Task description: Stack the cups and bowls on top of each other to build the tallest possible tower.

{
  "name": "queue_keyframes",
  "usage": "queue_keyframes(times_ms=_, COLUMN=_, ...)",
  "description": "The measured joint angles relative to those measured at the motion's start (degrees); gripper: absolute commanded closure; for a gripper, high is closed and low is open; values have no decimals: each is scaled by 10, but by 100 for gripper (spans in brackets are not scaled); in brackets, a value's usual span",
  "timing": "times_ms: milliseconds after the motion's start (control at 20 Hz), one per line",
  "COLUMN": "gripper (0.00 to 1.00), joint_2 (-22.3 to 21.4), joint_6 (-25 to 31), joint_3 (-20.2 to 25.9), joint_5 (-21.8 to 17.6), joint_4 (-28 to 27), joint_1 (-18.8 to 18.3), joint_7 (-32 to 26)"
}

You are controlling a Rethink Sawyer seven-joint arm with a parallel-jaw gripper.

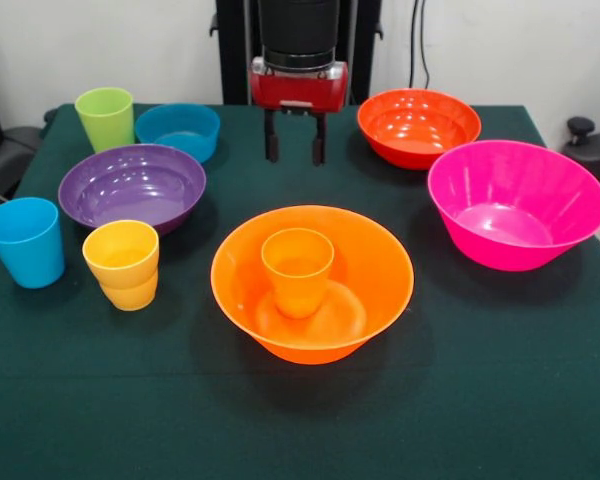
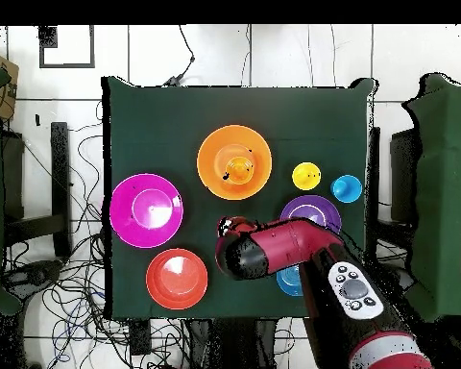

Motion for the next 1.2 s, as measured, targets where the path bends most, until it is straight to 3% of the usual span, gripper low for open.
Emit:
queue_keyframes(times_ms=400, gripper=0, joint_2=-17, joint_6=0, joint_3=40, joint_5=0, joint_4=6, joint_1=-50, joint_7=-26)
queue_keyframes(times_ms=800, gripper=0, joint_2=-62, joint_6=10, joint_3=59, joint_5=-5, joint_4=50, joint_1=-113, joint_7=-26)
queue_keyframes(times_ms=1200, gripper=0, joint_2=-49, joint_6=10, joint_3=40, joint_5=-58, joint_4=51, joint_1=-90, joint_7=-26)
